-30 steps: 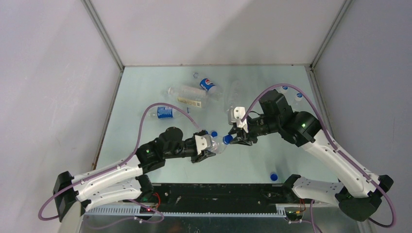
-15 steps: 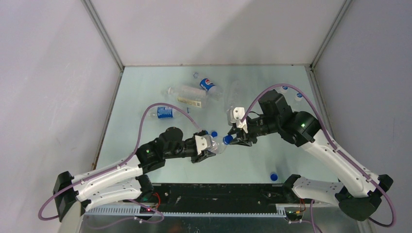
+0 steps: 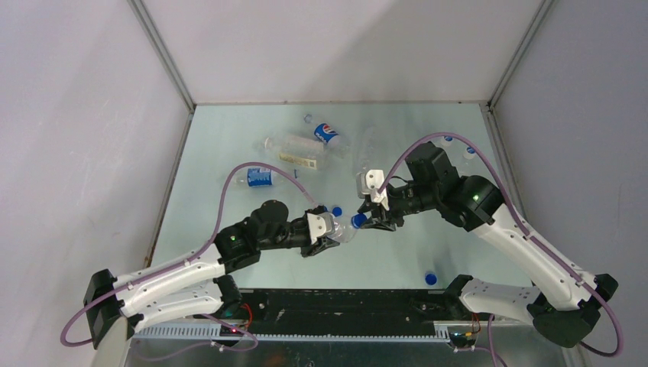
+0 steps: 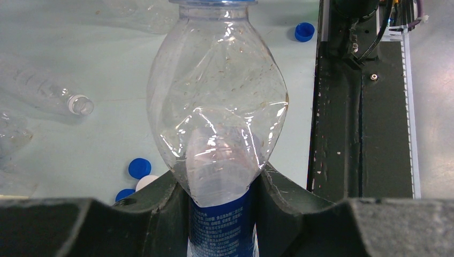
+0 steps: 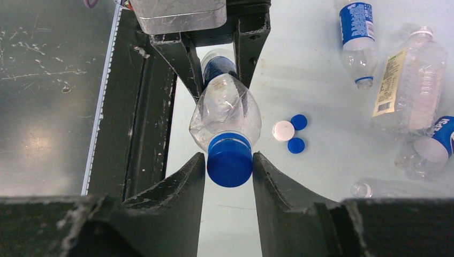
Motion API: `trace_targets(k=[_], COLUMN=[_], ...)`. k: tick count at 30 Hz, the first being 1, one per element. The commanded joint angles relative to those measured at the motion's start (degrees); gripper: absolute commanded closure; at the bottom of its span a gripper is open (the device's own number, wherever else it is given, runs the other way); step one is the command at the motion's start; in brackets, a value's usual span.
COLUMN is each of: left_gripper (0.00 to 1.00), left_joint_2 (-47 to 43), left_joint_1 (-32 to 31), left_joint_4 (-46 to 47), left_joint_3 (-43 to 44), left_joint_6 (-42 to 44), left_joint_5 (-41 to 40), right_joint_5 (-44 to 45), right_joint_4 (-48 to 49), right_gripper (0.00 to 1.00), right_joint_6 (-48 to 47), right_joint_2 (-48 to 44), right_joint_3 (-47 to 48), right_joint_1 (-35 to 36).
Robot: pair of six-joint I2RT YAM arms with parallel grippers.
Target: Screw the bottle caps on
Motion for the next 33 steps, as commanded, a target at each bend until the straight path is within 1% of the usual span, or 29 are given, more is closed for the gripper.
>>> trace_targets(k=[1,9,12,18,22,27,31,33], left_gripper=[0.78,0.79,0.78,0.79,0.79,0.79,0.79,0.79], left_joint_2=[-0.11,0.12,0.0,-0.05,-0.32,-1.54,-2.73,-3.39], left_joint_1=[0.3,0.6,0.72,0.81,0.83,0.91,0.92,0.92], left_joint_4=[4.76,4.91,6.61,6.82,7.26,10.07,13.68,15.68], left_joint_3=[2.25,1.95,1.83,1.87,1.69,0.59,-0.9,-1.83], left_joint_6=[-1.23,-2.27,-2.74,-2.78,-3.23,-4.3,-4.57,-4.13], left_joint_5=[-0.96,-1.21,-1.29,-1.4,-1.34,-1.47,-2.71,-3.15], right_joint_5=[-1.17,-1.1,-0.85,-0.34,0.06,-2.33,-4.73,-5.47], right_joint_4=[-1.3,-2.09,-2.3,-2.29,-2.43,-1.11,3.21,5.07], right_gripper=[0.6,0.58,0.57,0.59,0.62,0.72,0.79,0.82], right_joint_6=[-0.12,-0.22,-0.31,-0.24,0.07,3.26,11.02,14.56], right_joint_2=[0.4,0.24,0.19,0.4,0.73,1.23,0.84,0.81], right_joint_3=[1.96,1.96,1.96,1.97,2.0,1.48,-0.36,-1.28], right_joint_1=[0.71,0.77,0.75,0.77,0.7,0.01,-0.66,-0.86])
